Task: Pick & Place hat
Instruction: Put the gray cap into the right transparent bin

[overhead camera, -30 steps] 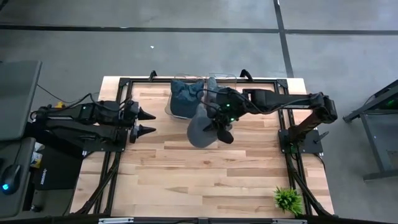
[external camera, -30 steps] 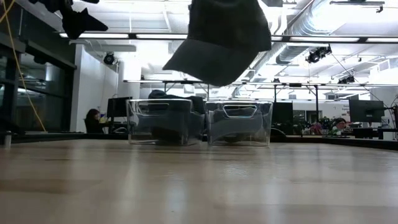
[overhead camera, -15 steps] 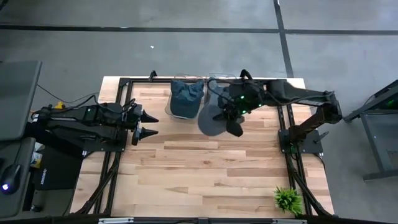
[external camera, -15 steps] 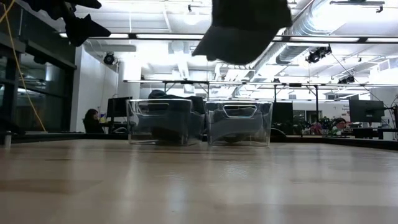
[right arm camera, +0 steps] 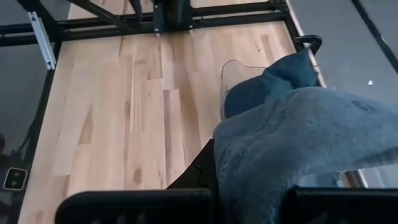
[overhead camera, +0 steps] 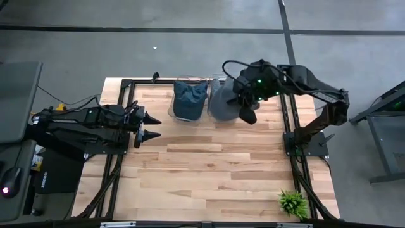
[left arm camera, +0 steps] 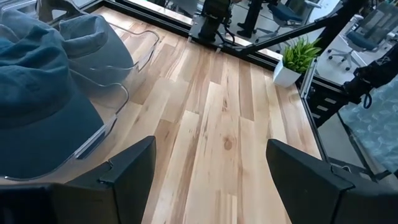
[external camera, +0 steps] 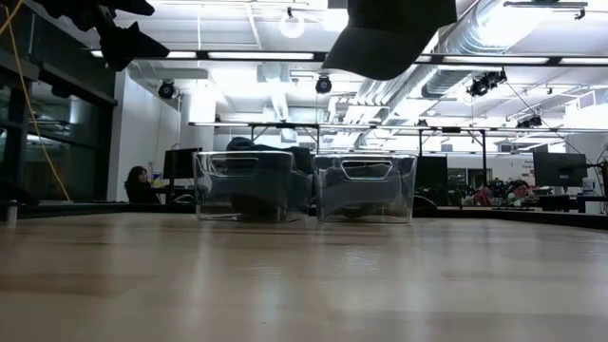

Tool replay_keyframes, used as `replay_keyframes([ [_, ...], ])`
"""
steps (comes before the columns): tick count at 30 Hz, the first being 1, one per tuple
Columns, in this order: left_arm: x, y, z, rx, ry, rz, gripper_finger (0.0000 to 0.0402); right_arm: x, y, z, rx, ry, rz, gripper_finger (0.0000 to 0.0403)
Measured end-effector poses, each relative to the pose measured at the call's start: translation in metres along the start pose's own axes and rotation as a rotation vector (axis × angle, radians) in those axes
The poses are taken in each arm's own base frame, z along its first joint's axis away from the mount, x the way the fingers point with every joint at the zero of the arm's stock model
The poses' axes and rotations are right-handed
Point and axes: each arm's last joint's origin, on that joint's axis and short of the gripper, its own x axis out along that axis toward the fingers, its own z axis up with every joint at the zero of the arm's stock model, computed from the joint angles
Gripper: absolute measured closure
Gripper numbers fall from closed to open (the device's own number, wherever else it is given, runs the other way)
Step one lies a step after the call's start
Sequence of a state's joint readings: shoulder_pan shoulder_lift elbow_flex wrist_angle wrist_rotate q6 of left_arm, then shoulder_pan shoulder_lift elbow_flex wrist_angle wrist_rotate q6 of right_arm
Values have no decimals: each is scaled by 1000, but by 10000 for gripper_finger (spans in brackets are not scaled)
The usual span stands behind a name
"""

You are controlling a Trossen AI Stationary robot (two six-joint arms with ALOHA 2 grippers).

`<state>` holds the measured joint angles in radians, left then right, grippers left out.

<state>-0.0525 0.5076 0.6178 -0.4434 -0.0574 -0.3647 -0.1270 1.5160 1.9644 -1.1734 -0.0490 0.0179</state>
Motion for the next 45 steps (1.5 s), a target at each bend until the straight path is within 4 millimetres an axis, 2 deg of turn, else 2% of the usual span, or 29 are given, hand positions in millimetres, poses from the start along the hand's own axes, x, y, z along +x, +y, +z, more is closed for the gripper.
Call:
replay_keyframes([
  [8, 0, 0, 0, 17, 1, 0, 115, -3, -13, 10, -24, 31, -26, 403],
  [15, 0, 0, 0, 17, 1, -1, 115, 3, -28, 22, -75, 106, -53, 403],
  [20, 0, 0, 0, 21, 2, -2, 115, 15, -42, 24, -127, 185, -88, 403],
  [26, 0, 0, 0, 30, 2, -1, 115, 42, -62, 19, -144, 276, -77, 403],
  [34, 0, 0, -1, 31, 14, -21, 115, 67, -80, 16, -183, 331, -74, 403],
  [45, 0, 0, -1, 28, 18, -21, 115, 75, -92, 17, -221, 322, -85, 403],
])
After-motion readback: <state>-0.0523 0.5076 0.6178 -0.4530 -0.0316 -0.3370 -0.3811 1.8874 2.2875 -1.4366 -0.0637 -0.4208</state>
